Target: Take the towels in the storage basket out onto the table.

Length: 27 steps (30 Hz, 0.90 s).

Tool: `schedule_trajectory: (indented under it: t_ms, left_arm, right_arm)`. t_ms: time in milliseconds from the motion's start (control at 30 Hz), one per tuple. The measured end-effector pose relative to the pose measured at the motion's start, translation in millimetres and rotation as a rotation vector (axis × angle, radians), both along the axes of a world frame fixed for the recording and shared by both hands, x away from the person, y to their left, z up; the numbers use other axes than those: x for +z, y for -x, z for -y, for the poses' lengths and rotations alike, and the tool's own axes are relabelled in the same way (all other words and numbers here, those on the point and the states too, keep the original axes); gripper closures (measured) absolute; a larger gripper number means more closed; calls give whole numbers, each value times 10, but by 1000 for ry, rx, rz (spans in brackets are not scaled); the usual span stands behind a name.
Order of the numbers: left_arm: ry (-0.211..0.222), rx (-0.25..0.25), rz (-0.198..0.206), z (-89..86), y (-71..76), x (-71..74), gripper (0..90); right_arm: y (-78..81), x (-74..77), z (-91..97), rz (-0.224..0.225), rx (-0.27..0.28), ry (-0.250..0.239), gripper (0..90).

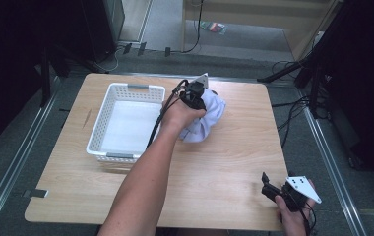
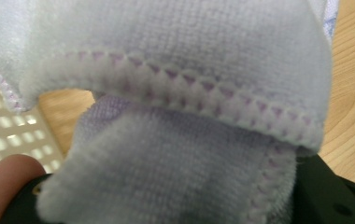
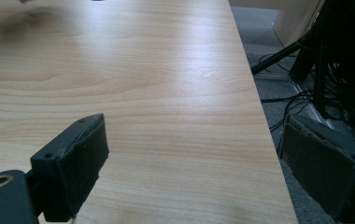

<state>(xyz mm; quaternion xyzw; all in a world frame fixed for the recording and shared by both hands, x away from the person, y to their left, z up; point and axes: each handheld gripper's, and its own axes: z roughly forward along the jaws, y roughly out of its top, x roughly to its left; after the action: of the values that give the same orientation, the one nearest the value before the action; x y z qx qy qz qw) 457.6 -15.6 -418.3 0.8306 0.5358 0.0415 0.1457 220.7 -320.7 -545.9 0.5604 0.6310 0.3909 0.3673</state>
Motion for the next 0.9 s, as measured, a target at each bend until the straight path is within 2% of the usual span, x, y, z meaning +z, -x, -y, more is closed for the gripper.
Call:
schedule_trajectory:
  t_ms: [33, 133, 200, 267, 300, 367, 400, 467, 533, 633, 667, 700, 767, 833, 900]
  left_arm:
    - [0, 0, 0, 0, 0, 0, 609]
    - [6, 0, -7, 24, -4, -116, 604]
    - [32, 0, -29, 19, -1, -238, 597]
    - [35, -8, -27, 21, 7, -270, 587]
    - [54, -12, -31, 19, 16, -329, 581]
    - [65, -13, -34, 20, 23, -356, 574]
    - [81, -16, -49, 34, 37, -408, 545]
    - [79, -22, -51, 54, 45, -433, 509]
    - [66, -40, -58, 87, 52, -455, 446]
    - [46, -18, -66, 111, 43, -470, 133]
    - [51, -17, -69, 108, 40, -462, 133]
    - [52, -31, -79, 101, 38, -437, 3]
    - [54, -44, -71, 97, 45, -418, 0]
    - [55, -35, -54, 61, 48, -335, 0]
    - [52, -29, -49, 49, 50, -313, 0]
  right_arm:
    - [0, 0, 0, 0, 0, 0, 80]
    - [0, 0, 1, 1, 2, -1, 80]
    - [0, 0, 1, 1, 3, -1, 80]
    - [0, 0, 1, 1, 3, 0, 80]
    - [-1, -1, 0, 2, 4, 0, 80]
    - [-1, -1, 0, 2, 4, 0, 80]
    - [-2, 0, -3, 1, 4, 0, 80]
    - [-4, 0, -4, 2, 4, 2, 80]
    - [-3, 0, -5, 2, 3, 2, 80]
    - [-4, 0, -5, 1, 4, 2, 80]
    - [-4, 0, -5, 1, 4, 2, 80]
    - [-3, 0, -6, 1, 3, 3, 80]
    - [-3, -1, -5, 1, 5, 1, 80]
    - [-4, -1, -6, 1, 5, 2, 80]
    - [-5, -1, -7, 0, 6, 4, 80]
